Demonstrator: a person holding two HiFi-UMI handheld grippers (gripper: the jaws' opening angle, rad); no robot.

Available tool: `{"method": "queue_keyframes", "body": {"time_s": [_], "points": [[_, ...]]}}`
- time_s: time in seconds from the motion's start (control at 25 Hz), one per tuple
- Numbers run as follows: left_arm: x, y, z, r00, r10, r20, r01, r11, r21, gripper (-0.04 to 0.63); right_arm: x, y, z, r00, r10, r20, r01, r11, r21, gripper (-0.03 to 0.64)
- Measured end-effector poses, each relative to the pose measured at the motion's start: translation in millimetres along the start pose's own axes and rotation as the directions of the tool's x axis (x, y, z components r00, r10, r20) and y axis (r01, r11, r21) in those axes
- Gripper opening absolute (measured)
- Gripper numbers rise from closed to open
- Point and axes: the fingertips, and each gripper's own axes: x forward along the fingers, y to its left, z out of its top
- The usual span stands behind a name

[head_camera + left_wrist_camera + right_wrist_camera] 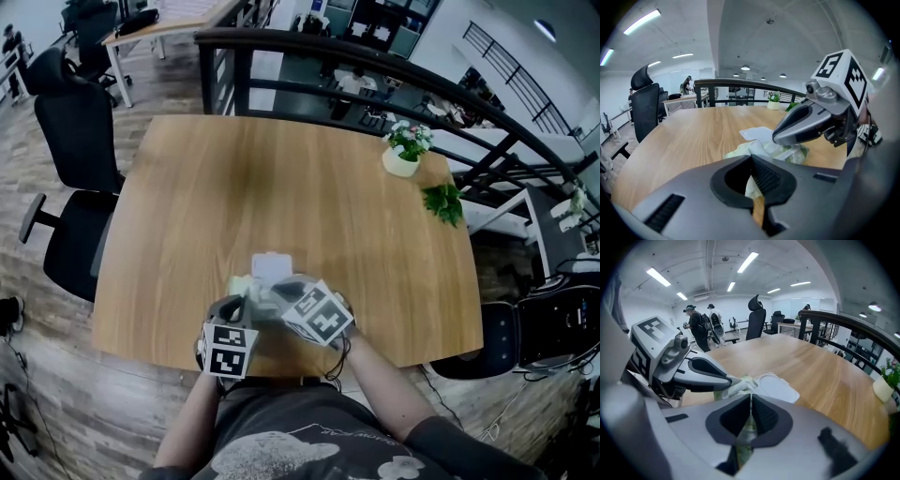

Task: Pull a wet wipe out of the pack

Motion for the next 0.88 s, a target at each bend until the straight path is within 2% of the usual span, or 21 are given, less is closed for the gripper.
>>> {"method": "queue_keyframes", "body": {"time_s": [0.36, 0.88], "points": [[-1, 0, -2, 1.000, 0.022, -0.015, -0.022, 1.000, 0.000, 0.014, -23, 2, 7, 0.997, 0.010, 0.075, -0.011, 1.000, 0.009, 0.028], [-5, -1, -2, 0.997, 0.069, -0.032, -0.070, 0.997, -0.027, 0.014, -48, 5, 1, 0.992, -0.003, 0.124, 0.002, 1.000, 0.004, 0.028]]}}
